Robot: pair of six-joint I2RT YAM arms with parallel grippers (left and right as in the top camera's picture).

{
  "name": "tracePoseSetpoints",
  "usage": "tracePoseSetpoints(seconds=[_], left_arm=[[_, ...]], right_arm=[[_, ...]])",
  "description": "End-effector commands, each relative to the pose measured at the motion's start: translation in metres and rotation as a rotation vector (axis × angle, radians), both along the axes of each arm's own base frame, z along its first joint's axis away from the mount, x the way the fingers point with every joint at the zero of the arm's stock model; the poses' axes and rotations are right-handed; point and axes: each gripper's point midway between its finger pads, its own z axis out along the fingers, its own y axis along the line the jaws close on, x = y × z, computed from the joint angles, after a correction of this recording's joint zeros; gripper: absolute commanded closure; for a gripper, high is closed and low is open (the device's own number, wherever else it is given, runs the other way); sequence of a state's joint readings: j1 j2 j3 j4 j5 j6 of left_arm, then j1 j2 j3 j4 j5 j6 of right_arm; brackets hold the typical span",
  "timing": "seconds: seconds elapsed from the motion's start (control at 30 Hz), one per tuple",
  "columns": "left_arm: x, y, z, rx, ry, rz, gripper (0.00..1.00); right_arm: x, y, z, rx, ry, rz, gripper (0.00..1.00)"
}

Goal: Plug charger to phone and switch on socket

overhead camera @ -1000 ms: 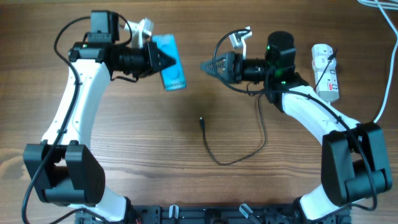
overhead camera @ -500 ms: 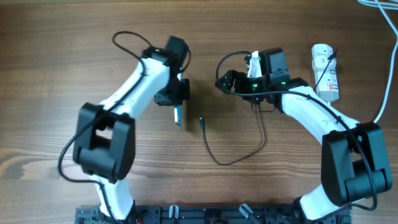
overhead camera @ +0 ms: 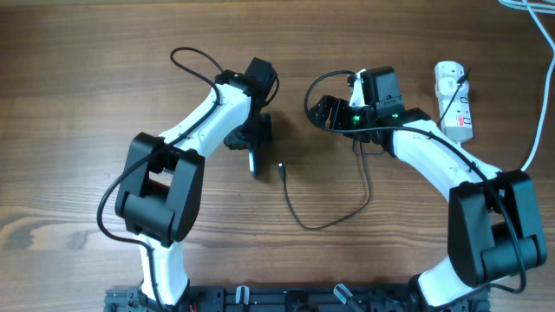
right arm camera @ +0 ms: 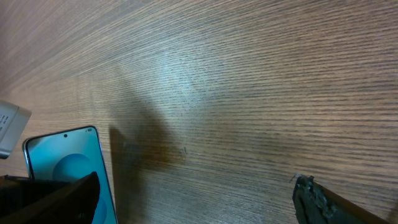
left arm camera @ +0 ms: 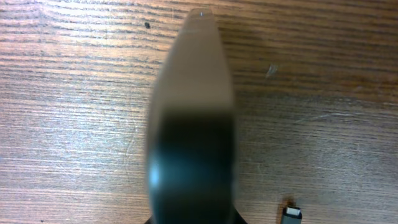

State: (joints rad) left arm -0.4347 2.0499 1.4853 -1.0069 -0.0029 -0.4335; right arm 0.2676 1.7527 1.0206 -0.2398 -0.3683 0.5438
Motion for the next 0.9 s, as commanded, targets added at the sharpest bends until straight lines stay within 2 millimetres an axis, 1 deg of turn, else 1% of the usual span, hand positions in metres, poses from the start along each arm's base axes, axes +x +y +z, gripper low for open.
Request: tracePoseSetpoints(seconds=[0.0, 0.2, 0.47, 0.63, 0.7, 0.73, 0.87], left_arm=[[0.0, 0.0, -0.004, 0.02, 0.001, 0.011, 0.93], [-0.005, -0.003, -0.013, 0.022, 0.004, -0.001, 0.89], [0.0, -0.006, -0.013, 0.011, -0.017, -0.001, 0.9], [0.001, -0.006, -0.013, 0.009, -0.021, -0.001, 0.84], [-0.001, -0.005, -0.015, 0.011, -0.016, 0.007, 0.85], [-0.002, -0.005, -0.017, 0.011, -0.017, 0.007, 0.88], [-0.002, -0.005, -0.019, 0.009, -0.021, 0.006, 0.92]], right_arm=[[0.001, -0.002, -0.005, -0.024, -0.005, 0.006, 0.0], [0.001, -0.002, -0.005, -0.027, -0.005, 0.004, 0.0], [0.001, -0.002, -0.005, -0.026, -0.005, 0.004, 0.0], [0.001, -0.002, -0.005, -0.026, -0.005, 0.004, 0.0], [0.001, -0.002, -0.005, -0.026, -0.005, 0.004, 0.0], [0.001, -0.002, -0.005, -0.026, -0.005, 0.004, 0.0], [0.001, -0.002, -0.005, -0.026, -0.005, 0.004, 0.0]])
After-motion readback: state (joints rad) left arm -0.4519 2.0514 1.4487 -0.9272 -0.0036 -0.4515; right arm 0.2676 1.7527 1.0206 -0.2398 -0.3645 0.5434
